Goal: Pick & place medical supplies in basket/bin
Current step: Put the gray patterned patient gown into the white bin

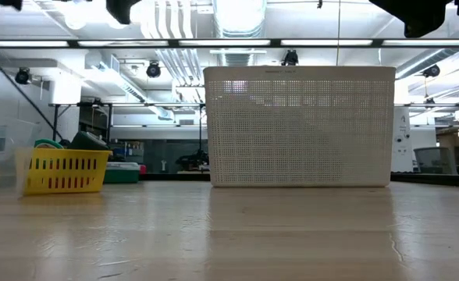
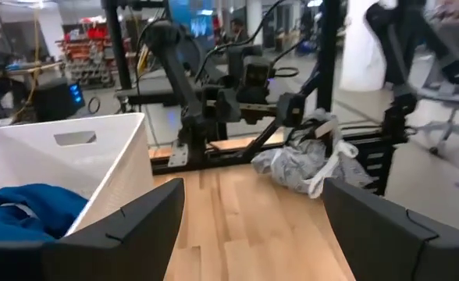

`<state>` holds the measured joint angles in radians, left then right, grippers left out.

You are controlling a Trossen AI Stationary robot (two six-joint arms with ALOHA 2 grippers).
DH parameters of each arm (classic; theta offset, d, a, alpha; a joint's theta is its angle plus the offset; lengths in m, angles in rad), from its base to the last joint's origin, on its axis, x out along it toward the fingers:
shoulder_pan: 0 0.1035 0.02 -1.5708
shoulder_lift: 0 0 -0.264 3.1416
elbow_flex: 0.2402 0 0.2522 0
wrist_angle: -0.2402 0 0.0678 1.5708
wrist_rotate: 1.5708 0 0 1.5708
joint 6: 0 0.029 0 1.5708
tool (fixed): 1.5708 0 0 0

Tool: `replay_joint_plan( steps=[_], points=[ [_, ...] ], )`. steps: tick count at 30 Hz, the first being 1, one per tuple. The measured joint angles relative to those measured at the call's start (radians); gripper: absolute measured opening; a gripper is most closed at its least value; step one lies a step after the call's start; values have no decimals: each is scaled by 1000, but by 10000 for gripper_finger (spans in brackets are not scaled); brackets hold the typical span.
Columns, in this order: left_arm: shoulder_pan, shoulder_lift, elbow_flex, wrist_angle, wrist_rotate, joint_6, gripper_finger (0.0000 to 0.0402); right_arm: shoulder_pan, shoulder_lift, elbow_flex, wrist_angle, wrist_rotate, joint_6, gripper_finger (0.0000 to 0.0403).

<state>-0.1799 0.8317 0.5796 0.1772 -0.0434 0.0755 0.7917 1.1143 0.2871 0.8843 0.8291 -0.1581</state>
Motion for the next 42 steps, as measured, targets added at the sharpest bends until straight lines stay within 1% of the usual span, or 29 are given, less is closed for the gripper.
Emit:
replay_joint_plan(
  steps=[6,11,13,16,31,35,38,42],
  points=[
    [-1,-150,-138,34,18,-31,310,0,0,0,-7,0,-1,327],
    [-1,-242,-232,134,18,-23,310,0,0,0,-14,0,-1,327],
    [-1,-277,-261,150,18,-10,310,0,0,0,-14,0,0,327],
    [-1,-332,-302,148,18,25,310,0,0,0,-14,0,-1,327],
    [-1,-627,-501,133,18,33,310,0,0,0,-14,0,-2,327],
    [-1,-707,-549,130,18,62,310,0,0,0,-14,0,-2,327],
    [0,-759,-576,105,16,77,310,0,0,0,-14,0,0,327],
    [0,-800,-576,17,10,83,311,0,0,0,-14,0,0,327]
  ],
)
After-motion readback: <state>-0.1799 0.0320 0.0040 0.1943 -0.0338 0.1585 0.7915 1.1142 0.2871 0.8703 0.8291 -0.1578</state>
